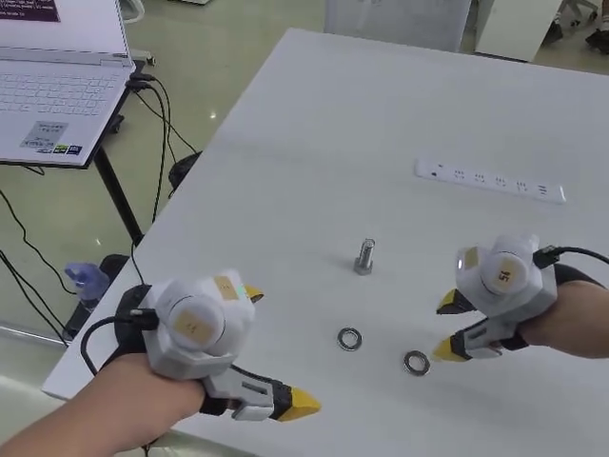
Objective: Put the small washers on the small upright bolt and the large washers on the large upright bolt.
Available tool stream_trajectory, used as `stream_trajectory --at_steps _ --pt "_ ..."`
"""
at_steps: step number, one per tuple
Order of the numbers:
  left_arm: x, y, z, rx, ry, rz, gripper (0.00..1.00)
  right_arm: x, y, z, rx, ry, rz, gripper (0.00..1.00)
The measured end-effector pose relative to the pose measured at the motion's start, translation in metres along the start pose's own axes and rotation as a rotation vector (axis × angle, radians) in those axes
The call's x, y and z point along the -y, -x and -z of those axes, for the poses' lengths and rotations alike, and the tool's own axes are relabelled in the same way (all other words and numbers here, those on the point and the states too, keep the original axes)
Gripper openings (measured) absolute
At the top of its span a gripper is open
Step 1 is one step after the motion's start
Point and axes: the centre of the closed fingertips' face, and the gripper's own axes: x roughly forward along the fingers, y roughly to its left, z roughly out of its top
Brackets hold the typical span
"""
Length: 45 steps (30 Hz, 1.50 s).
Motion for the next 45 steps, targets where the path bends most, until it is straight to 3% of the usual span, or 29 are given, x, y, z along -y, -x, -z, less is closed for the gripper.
stream_trajectory --at_steps 6,21,27,31,45 --pt "0.001 0.0 0.001 -0.006 -0.007 -0.002 0.92 -0.011 -0.016 0.004 -0.008 0.019 -0.008 0.39" --pt "0.004 0.003 0.006 -0.014 0.0 0.001 0.91 -0.018 -0.049 0.015 -0.048 0.053 -0.009 0.38" --pt "0.003 0.004 0.004 -0.01 -0.001 0.001 0.91 -0.018 -0.05 0.014 -0.057 0.058 -0.015 0.36" --pt "0.004 0.004 0.004 -0.01 -0.004 0.001 0.9 -0.024 -0.051 0.016 -0.076 0.051 -0.054 0.31" --pt "0.007 0.004 0.007 -0.011 0.002 0.001 0.89 -0.022 -0.051 0.014 -0.147 0.031 -0.047 0.28"
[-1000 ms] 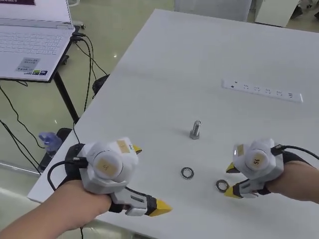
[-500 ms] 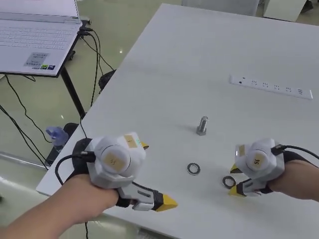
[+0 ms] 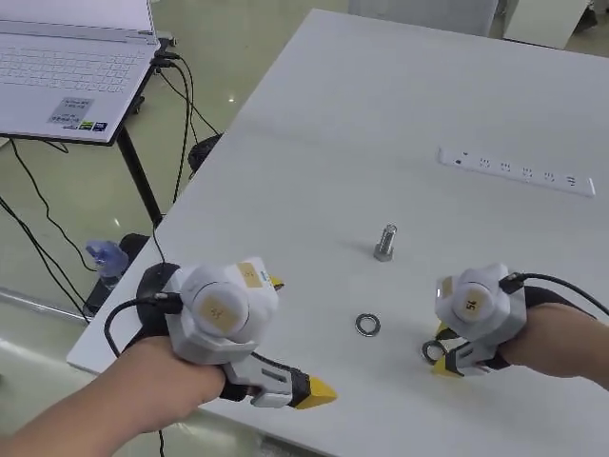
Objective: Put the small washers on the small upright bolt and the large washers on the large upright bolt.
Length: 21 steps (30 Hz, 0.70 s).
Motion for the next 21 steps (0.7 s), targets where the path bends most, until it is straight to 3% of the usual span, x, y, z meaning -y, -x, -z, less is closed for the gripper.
stream_trajectory --at_steps 10,21 --pt "0.0037 -0.0016 -0.002 0.004 -0.003 0.004 0.89 0.0004 -0.0012 -0.0008 -0.093 -0.002 0.013 0.23" --pt "0.0062 -0.0043 -0.0042 -0.003 -0.014 0.013 0.88 0.0021 0.0003 0.0012 -0.061 -0.044 0.016 0.21"
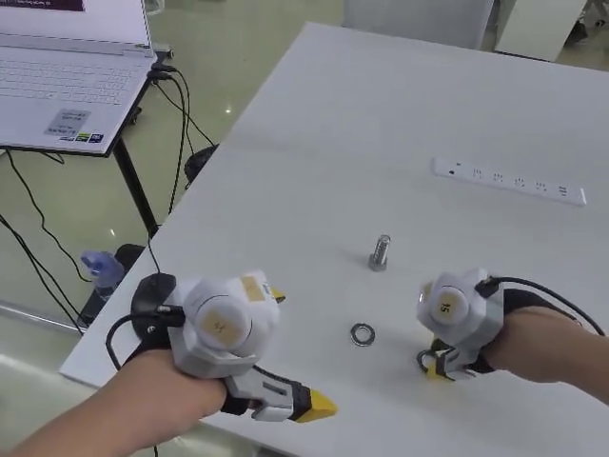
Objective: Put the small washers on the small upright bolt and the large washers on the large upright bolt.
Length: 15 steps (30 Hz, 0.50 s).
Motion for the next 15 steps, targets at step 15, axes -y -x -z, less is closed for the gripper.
stream_trajectory --at_steps 15 --pt "-0.003 0.002 -0.003 -0.001 -0.005 -0.008 0.88 0.01 0.03 0.002 0.032 -0.088 -0.01 0.21"
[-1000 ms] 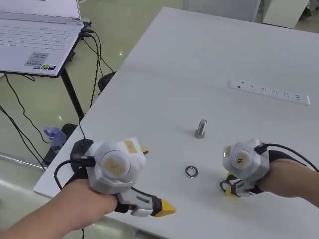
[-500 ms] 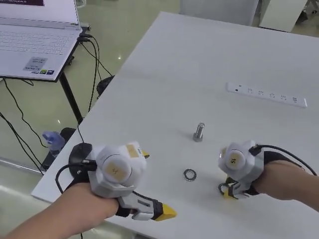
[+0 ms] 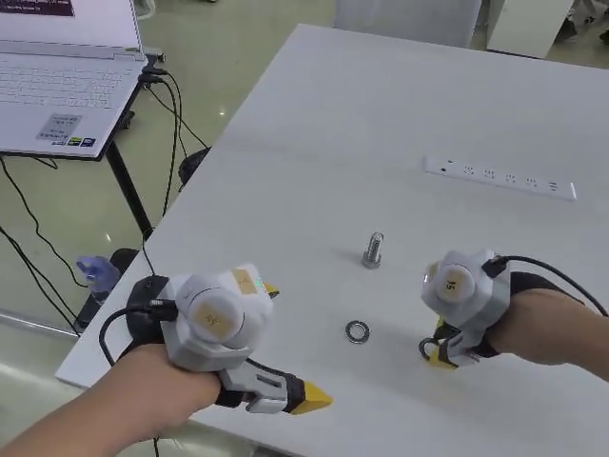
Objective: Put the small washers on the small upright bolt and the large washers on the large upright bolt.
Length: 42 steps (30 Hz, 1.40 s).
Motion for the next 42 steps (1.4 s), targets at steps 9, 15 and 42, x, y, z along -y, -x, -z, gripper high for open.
stream_trajectory --at_steps 9,15,42 --pt "0.002 0.0 0.0 0.001 0.002 0.003 0.87 0.013 0.024 -0.002 0.017 -0.042 0.012 0.21" --pt "0.001 -0.001 -0.001 0.007 0.006 0.002 0.87 0.024 0.034 -0.006 0.025 -0.039 0.028 0.21" --pt "0.0 -0.003 0.002 0.004 0.009 -0.001 0.88 0.083 0.083 -0.044 0.073 -0.078 0.088 0.22"
